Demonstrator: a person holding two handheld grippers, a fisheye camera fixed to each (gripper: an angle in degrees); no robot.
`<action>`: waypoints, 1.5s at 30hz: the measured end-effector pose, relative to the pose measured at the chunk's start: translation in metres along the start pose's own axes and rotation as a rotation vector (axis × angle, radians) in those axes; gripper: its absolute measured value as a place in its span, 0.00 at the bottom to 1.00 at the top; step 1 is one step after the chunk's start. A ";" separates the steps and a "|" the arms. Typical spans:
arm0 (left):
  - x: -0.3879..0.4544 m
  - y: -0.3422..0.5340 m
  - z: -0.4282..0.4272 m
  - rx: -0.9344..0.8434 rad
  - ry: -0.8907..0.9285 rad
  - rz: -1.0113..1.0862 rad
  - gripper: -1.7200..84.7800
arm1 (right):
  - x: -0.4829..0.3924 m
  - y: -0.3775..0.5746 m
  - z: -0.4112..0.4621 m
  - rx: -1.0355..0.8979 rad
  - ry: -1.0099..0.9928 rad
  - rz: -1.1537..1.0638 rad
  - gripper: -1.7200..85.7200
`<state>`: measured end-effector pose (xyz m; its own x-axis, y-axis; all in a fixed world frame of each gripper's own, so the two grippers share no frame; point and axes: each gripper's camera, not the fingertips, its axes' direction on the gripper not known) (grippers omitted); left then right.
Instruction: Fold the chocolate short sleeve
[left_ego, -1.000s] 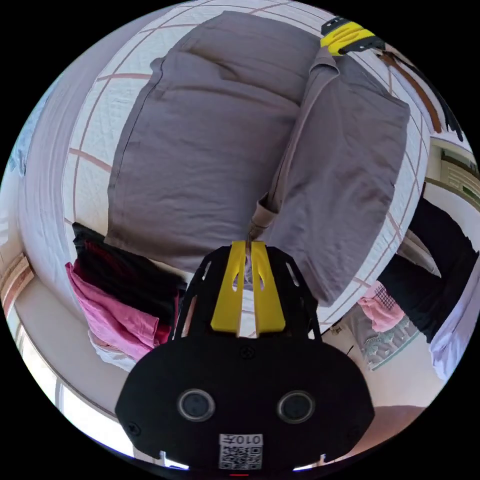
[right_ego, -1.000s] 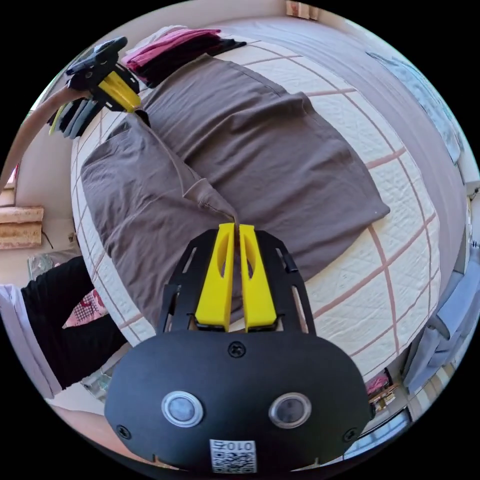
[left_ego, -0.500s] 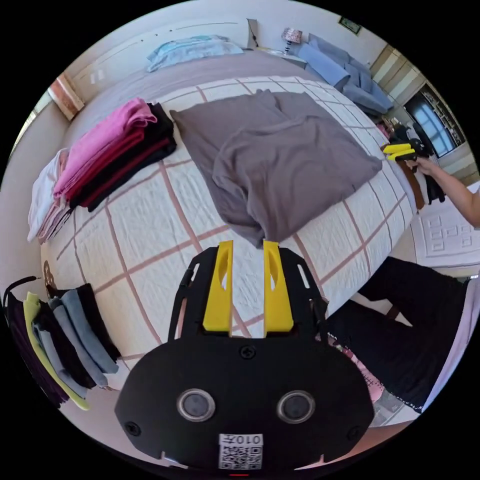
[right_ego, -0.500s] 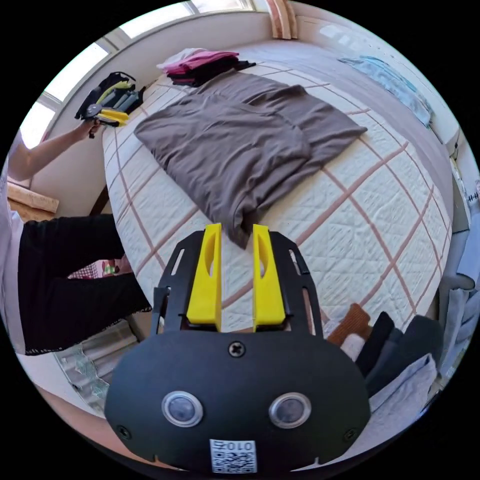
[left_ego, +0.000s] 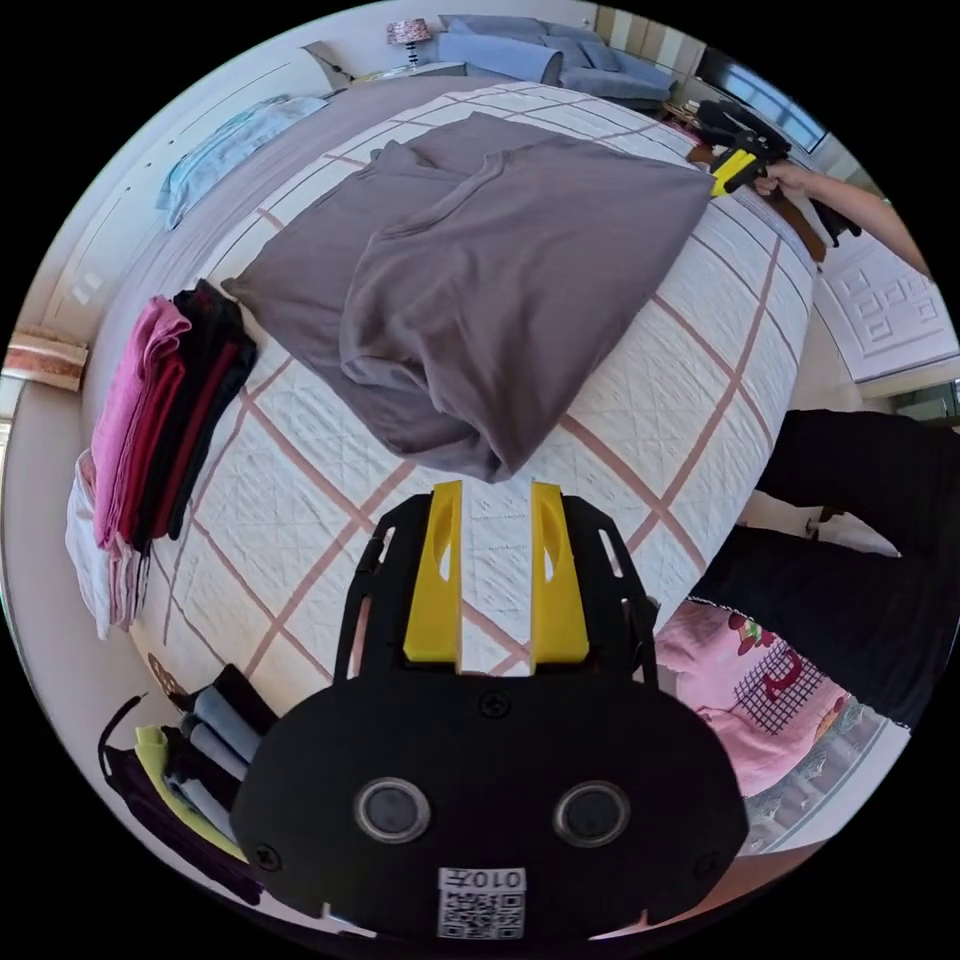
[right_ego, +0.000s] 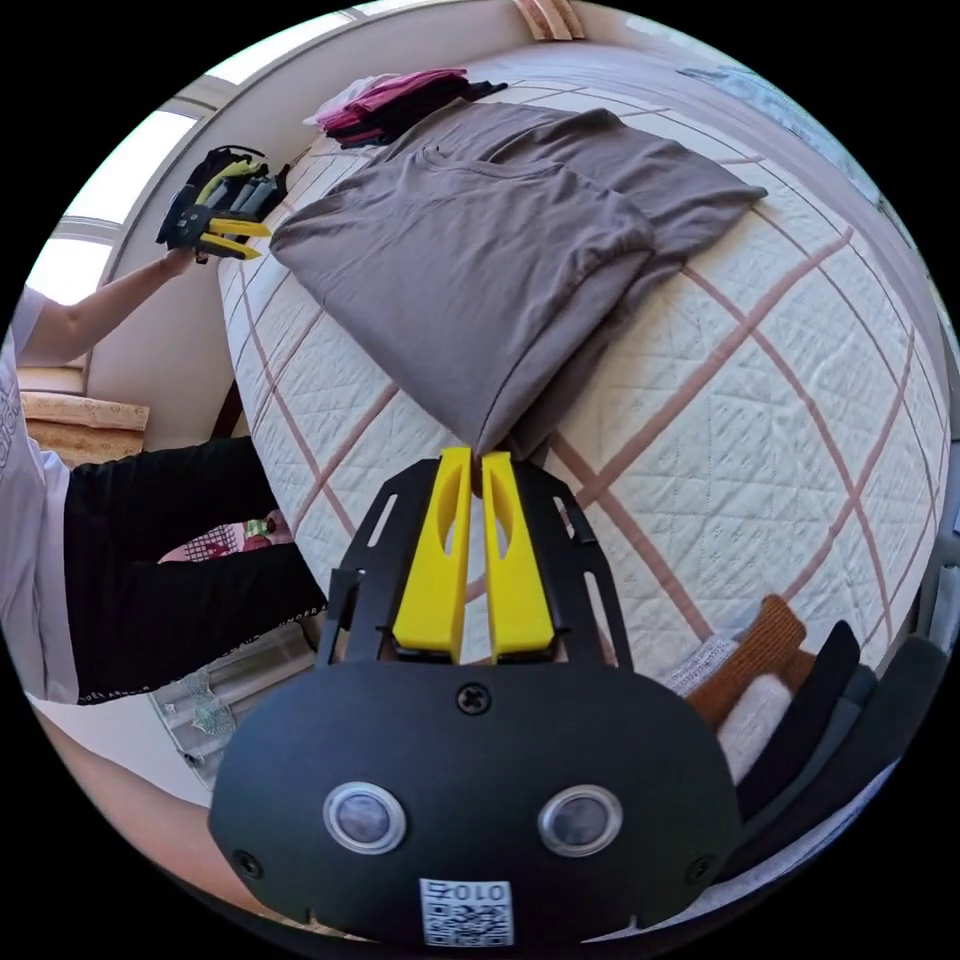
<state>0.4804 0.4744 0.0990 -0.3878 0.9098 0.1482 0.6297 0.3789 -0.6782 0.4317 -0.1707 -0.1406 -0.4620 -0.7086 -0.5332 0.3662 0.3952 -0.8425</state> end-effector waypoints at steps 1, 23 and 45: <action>-0.003 -0.002 0.000 0.001 -0.013 0.035 0.14 | -0.002 -0.002 0.000 -0.004 0.006 -0.008 0.06; -0.139 0.020 -0.036 0.005 0.524 0.040 0.02 | -0.011 -0.004 -0.001 -0.095 0.007 -0.076 0.06; -0.124 0.085 -0.129 -0.127 0.426 0.082 0.02 | -0.104 0.037 0.062 -0.214 0.015 0.032 0.06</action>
<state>0.6691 0.4162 0.1156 -0.0383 0.9161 0.3992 0.7347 0.2966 -0.6102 0.5435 -0.1190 -0.1111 -0.4652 -0.6856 -0.5599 0.2018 0.5337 -0.8212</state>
